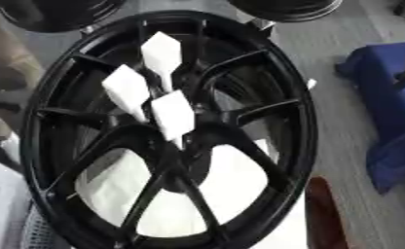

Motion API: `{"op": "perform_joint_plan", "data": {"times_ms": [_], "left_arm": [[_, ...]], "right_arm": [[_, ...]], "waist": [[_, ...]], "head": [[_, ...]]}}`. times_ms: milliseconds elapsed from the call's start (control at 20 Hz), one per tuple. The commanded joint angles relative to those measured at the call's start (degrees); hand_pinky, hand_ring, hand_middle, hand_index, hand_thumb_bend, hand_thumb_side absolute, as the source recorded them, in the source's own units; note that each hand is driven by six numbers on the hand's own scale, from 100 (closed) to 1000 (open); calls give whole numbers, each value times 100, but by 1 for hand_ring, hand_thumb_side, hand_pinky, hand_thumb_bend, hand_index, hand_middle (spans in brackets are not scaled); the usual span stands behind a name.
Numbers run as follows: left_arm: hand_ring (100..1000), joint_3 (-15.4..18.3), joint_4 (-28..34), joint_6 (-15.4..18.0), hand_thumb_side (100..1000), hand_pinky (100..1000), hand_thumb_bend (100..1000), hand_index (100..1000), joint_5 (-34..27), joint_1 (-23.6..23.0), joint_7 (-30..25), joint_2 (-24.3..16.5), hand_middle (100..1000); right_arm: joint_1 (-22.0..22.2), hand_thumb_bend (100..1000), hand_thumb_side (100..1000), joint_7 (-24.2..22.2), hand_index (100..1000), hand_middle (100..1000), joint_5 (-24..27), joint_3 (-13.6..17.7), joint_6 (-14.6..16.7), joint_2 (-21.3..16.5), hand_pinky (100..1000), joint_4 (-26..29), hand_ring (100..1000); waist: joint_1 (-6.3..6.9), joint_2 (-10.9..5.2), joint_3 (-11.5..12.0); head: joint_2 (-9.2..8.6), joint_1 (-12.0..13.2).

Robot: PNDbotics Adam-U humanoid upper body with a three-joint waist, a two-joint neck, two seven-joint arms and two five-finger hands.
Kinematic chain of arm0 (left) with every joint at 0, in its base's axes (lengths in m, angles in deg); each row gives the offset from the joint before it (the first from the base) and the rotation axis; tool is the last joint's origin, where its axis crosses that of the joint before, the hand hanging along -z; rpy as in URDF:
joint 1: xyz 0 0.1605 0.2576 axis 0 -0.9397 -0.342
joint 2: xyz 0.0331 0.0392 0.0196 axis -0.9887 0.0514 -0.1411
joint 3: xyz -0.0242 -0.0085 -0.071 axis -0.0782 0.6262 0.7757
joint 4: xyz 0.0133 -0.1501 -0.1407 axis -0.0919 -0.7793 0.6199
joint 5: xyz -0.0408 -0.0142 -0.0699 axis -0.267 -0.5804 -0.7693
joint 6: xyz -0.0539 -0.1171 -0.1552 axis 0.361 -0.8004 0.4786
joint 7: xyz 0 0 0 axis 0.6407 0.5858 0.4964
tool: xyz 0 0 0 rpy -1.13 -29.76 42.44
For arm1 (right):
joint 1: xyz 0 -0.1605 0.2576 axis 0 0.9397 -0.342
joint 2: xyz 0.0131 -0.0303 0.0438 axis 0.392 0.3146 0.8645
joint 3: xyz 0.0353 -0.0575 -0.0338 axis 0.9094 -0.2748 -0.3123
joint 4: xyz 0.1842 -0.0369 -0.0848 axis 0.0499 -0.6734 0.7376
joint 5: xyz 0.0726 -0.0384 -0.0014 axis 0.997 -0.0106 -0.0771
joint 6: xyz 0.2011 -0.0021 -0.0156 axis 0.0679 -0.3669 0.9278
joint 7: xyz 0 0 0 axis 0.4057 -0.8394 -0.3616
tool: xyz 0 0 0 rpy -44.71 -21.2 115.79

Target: Pull the pin out of the wheel hub.

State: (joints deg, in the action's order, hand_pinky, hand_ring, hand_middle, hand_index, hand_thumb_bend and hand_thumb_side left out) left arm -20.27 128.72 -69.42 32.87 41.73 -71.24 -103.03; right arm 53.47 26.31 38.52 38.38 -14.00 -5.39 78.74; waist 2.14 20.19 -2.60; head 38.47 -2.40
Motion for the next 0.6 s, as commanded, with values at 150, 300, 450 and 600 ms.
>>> {"op": "perform_joint_plan", "data": {"times_ms": [150, 300, 450, 600], "left_arm": [[777, -455, -438, 178, 525, 828, 548, 793, 501, 737, -510, 537, 684], [782, -740, -814, 341, 509, 829, 554, 795, 678, 1177, -780, 941, 690], [787, -973, -1228, 469, 477, 831, 558, 797, 705, 1627, -1057, 1261, 696], [795, -1092, -1574, 600, 427, 835, 568, 801, 645, 1940, -1268, 1457, 708]], "right_arm": [[1, 100, 701, -37, 758, 599, -10, 11, 10, -212, 841, 83, 609], [15, 100, 704, -39, 758, 599, -9, 16, 11, -206, 841, 78, 609], [35, 100, 708, -29, 758, 599, -19, 35, 11, -204, 841, 70, 609], [46, 100, 712, -21, 758, 599, -39, 51, 5, -199, 841, 64, 609]], "waist": [[-14, -180, 3], [-17, -184, 7], [-13, -172, 30], [6, -151, 52]], "head": [[-64, 43], [-59, 53], [-55, 50], [-71, 44]]}}
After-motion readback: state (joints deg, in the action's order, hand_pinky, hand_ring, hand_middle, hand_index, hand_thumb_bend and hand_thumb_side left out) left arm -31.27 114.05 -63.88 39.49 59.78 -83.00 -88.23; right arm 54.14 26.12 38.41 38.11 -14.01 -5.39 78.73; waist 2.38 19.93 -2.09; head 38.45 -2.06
